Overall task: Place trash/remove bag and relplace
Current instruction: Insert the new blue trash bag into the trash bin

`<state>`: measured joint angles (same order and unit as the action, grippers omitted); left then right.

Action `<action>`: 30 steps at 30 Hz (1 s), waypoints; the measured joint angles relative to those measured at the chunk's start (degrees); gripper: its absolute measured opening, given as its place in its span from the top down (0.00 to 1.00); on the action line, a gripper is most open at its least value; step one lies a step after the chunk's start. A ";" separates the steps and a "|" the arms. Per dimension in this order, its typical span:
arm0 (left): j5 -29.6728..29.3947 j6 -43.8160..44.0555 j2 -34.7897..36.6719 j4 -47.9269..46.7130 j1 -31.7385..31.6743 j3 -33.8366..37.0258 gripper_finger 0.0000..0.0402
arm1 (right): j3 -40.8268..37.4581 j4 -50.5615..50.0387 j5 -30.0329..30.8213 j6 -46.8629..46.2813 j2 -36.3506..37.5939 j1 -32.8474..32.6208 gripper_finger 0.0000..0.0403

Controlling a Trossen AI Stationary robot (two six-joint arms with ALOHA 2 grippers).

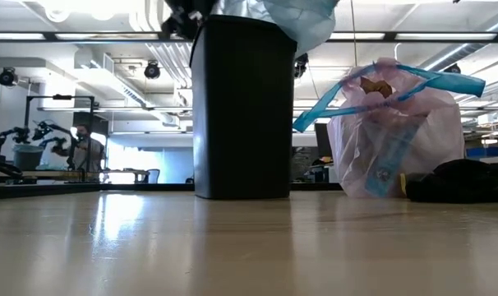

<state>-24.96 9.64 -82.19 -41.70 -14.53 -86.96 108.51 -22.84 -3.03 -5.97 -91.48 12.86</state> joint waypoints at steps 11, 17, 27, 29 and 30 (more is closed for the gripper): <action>-4.25 -0.47 8.28 -10.03 0.66 0.00 0.33 | 0.15 -0.21 0.59 -5.20 -2.99 3.25 0.99; -7.31 0.84 15.47 -10.29 0.62 -0.02 0.31 | 0.59 0.82 -0.04 -6.11 -9.66 3.83 0.99; -7.03 4.86 16.24 -10.32 0.88 0.00 0.35 | 7.84 1.36 -4.04 -7.49 -19.62 4.00 0.99; -6.01 4.89 15.26 -10.27 0.88 0.00 0.35 | 9.53 0.55 -4.48 -7.46 -21.36 4.05 0.99; -5.48 4.91 14.73 -10.27 0.88 0.02 0.35 | 10.26 0.30 -4.36 -7.47 -22.10 4.13 0.99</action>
<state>-30.44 14.55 -67.46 -51.96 -13.65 -86.94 118.77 -22.54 -7.39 -13.44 -113.58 16.99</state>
